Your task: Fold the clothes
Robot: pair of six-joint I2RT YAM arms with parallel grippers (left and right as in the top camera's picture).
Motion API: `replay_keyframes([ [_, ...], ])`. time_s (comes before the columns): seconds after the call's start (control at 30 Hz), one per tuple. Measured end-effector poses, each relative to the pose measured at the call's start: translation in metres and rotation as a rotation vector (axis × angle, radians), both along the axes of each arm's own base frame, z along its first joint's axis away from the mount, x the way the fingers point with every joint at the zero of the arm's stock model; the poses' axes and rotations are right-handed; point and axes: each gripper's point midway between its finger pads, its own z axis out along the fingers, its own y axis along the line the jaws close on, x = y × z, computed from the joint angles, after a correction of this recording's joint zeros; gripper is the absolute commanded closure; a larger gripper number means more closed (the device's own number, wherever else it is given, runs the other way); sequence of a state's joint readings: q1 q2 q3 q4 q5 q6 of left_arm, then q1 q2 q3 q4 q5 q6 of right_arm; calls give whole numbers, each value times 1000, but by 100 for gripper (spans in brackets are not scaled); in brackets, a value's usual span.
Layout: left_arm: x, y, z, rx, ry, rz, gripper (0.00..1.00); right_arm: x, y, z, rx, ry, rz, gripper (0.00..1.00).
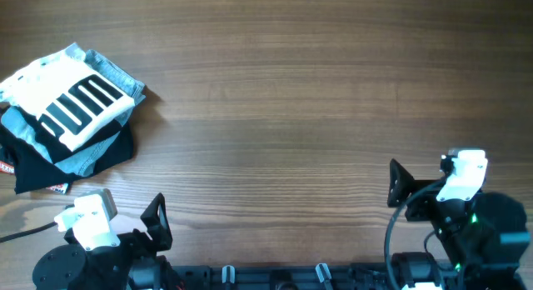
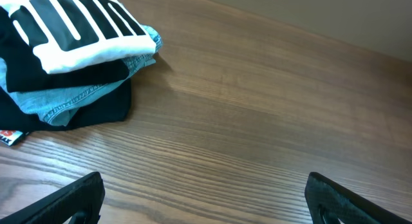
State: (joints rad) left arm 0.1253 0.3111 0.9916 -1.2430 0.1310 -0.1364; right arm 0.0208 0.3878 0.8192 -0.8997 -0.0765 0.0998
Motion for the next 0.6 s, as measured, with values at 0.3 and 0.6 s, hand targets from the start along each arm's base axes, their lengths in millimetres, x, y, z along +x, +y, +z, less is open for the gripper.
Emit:
replay_keyframes([
  [0.3,0,0,-1,-1,5,0,0,40,7,-9,4,-629,40,0],
  [0.6,0,0,-1,-1,5,0,0,54,4,-86,-64,-469,37,0],
])
